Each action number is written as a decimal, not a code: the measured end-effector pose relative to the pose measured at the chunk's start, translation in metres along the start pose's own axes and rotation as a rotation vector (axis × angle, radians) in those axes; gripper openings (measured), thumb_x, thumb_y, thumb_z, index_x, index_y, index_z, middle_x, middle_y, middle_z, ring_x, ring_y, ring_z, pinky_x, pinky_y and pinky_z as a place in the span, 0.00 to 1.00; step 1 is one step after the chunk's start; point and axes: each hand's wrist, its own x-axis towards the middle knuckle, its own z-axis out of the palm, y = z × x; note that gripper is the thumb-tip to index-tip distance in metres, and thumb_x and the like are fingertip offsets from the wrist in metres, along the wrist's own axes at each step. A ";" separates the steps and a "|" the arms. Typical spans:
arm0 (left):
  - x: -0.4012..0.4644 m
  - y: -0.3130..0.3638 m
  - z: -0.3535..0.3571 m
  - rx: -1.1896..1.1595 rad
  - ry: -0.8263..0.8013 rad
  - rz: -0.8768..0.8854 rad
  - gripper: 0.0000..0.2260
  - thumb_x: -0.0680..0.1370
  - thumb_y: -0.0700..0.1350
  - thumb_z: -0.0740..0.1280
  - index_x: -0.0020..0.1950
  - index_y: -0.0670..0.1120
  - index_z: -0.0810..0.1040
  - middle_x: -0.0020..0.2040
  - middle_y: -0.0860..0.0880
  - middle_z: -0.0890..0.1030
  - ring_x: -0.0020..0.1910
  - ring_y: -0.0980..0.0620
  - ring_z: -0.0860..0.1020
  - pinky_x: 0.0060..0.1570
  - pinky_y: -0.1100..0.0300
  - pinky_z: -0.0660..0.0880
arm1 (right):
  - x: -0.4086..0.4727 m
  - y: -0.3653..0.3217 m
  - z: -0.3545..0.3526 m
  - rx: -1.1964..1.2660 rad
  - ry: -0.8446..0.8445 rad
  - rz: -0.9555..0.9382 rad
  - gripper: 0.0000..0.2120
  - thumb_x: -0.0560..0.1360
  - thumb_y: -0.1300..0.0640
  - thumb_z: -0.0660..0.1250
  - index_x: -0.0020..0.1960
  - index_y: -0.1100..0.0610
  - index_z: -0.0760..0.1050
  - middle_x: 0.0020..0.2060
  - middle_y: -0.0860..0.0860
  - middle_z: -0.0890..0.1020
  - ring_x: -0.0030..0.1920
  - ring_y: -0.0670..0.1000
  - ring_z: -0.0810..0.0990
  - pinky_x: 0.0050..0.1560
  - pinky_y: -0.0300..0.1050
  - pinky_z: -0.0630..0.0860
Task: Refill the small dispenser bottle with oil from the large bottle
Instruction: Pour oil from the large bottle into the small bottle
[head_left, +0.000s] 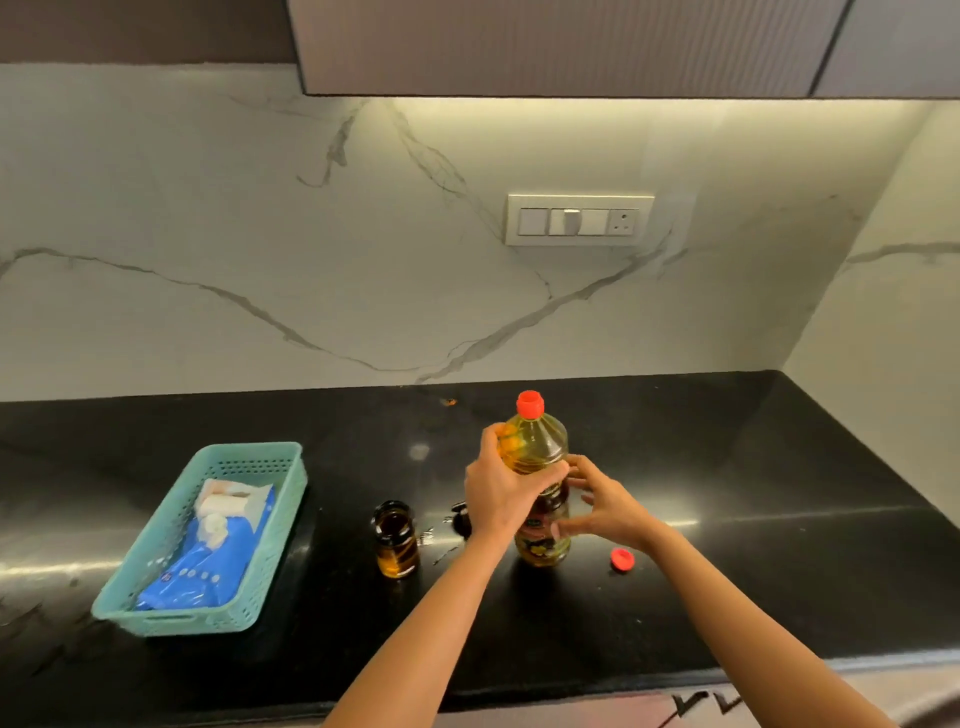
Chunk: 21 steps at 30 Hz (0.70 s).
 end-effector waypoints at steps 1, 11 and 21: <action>0.001 0.001 0.007 0.014 -0.018 0.019 0.34 0.61 0.60 0.77 0.62 0.53 0.69 0.51 0.59 0.77 0.49 0.58 0.77 0.51 0.63 0.76 | -0.003 0.010 -0.008 -0.023 0.053 0.044 0.35 0.65 0.57 0.77 0.67 0.47 0.65 0.63 0.47 0.72 0.62 0.48 0.70 0.63 0.45 0.69; 0.010 0.010 0.060 0.070 -0.104 0.072 0.35 0.61 0.58 0.78 0.63 0.52 0.68 0.56 0.53 0.80 0.55 0.51 0.78 0.54 0.53 0.77 | -0.033 0.097 -0.024 -0.362 0.107 0.423 0.24 0.71 0.61 0.70 0.65 0.55 0.71 0.62 0.58 0.74 0.49 0.52 0.77 0.46 0.39 0.73; 0.023 0.009 0.085 0.146 -0.176 0.089 0.35 0.61 0.60 0.77 0.62 0.51 0.65 0.56 0.52 0.78 0.54 0.50 0.78 0.49 0.57 0.76 | -0.015 0.101 0.015 -0.364 0.116 0.412 0.26 0.72 0.54 0.70 0.69 0.52 0.67 0.64 0.55 0.69 0.64 0.56 0.72 0.64 0.46 0.71</action>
